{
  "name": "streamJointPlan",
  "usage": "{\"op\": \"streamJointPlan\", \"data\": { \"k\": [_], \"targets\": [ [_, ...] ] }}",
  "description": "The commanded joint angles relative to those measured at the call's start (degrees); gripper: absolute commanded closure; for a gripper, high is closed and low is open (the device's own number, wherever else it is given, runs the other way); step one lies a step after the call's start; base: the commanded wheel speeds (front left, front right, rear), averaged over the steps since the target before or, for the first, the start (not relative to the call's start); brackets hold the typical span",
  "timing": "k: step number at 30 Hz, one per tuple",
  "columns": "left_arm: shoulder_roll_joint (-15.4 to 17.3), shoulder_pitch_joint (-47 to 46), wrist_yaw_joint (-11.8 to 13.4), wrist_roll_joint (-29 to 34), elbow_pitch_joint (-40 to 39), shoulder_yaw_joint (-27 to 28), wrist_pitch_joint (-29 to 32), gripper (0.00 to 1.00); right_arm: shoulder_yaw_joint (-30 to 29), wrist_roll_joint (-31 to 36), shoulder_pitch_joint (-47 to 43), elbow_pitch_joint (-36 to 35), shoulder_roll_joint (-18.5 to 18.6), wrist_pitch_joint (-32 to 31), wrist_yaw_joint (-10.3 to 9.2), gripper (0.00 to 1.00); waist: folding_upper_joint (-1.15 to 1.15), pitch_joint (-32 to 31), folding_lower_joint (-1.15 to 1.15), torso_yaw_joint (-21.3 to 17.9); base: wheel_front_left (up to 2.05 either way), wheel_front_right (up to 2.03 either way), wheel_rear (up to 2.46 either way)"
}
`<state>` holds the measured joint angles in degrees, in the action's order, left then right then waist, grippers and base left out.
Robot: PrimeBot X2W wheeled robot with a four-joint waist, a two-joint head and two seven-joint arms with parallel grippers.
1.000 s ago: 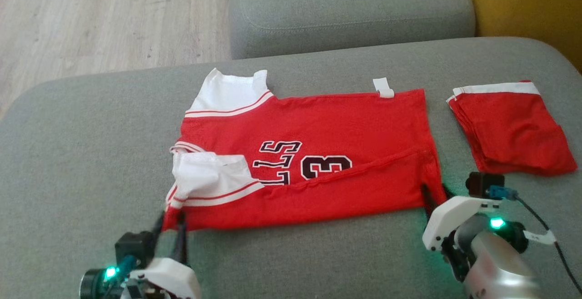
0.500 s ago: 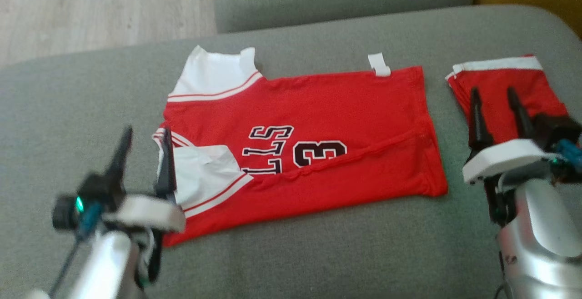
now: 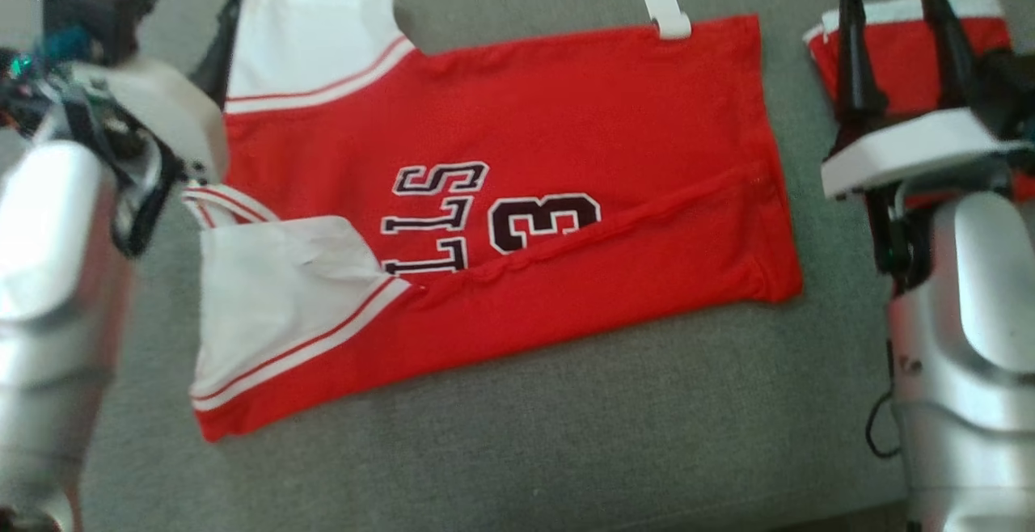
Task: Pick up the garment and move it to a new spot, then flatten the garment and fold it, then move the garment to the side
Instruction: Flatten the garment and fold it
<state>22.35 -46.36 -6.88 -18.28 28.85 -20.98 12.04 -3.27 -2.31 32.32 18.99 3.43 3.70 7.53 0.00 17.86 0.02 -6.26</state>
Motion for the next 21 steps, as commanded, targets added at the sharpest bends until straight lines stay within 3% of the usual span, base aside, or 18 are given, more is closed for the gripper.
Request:
{"op": "streamJointPlan", "data": {
  "k": [1,6,11,21],
  "targets": [
    [2.8,-2.9,-0.2,-0.7,-0.8,1.3,1.0,0.0,1.3,0.5,1.7,-2.1,-0.5,-0.1,-0.04,0.0,0.0,3.3,-0.02,-2.2,0.0,0.0,0.0],
    [6.2,-10.0,-0.6,-4.8,5.3,-5.1,7.4,0.0,3.4,0.3,4.4,-2.7,-0.5,-0.3,-0.04,0.0,0.0,6.9,-0.02,-4.2,0.0,0.0,0.0],
    [8.6,-15.2,-0.6,-9.3,10.5,-8.0,10.1,0.0,4.9,-1.1,6.0,-3.1,-0.5,0.1,-0.04,0.0,0.0,9.9,-0.02,-5.7,0.0,0.0,0.0],
    [8.9,-22.6,-0.6,-12.4,19.9,-10.4,10.4,0.0,7.0,-3.3,7.1,-3.2,-0.5,0.8,-0.04,0.0,0.0,13.9,-0.02,-8.2,0.0,0.0,0.0]
  ]
}}
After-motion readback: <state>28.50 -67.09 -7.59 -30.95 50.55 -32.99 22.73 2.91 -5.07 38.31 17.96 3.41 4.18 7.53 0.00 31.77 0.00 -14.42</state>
